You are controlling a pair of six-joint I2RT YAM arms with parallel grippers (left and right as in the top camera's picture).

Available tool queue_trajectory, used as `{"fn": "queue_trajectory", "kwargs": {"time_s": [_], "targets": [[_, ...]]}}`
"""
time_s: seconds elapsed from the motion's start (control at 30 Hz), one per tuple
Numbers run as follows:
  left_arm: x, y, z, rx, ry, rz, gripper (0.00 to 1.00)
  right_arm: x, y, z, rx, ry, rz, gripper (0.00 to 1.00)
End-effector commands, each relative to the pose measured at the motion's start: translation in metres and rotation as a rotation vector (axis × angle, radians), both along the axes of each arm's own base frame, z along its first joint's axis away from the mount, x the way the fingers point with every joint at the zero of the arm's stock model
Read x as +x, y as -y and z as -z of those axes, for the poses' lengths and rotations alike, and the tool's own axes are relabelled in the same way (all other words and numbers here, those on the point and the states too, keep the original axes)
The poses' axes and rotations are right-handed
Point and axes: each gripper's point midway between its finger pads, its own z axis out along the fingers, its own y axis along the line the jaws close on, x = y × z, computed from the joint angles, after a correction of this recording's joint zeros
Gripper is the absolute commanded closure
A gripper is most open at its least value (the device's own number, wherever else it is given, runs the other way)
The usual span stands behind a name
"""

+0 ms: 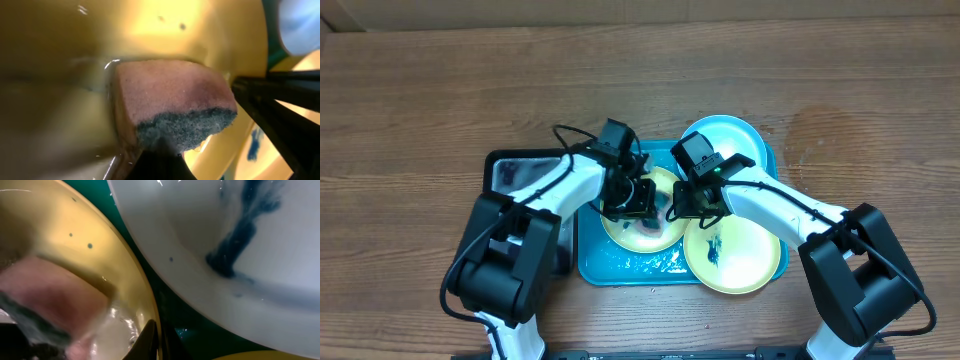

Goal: Clean dirty plates on tray and stack at the side
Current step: 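Scrub the left yellow plate with the sponge while right gripper holds its rim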

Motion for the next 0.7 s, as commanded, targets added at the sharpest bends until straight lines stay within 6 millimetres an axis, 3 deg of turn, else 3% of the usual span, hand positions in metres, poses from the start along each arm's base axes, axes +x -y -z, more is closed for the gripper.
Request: {"fn": "queue_trajectory", "kwargs": {"time_s": [0.0,0.3,0.4,0.5,0.67], "targets": [[-0.016,0.01,0.011,-0.024,-0.104,-0.033,0.96,0.002,0.003,0.004,-0.022,0.004,-0.012,0.96],[0.027,0.034,0.001,-0.125,-0.06,-0.247,0.96,0.0,0.003,0.004,-0.025,-0.003,-0.008,0.96],[0.037,0.033,0.009,-0.107,-0.055,-0.309,0.96,0.0,0.004,0.004,-0.027,-0.006,-0.007,0.96],[0.051,0.008,0.03,0.017,-0.004,-0.388,0.96,-0.001,0.004,0.005,-0.027,-0.008,-0.002,0.96],[0.06,-0.032,0.041,0.135,0.004,-0.472,0.96,-0.001,0.005,0.005,-0.028,-0.01,0.0,0.96]]}}
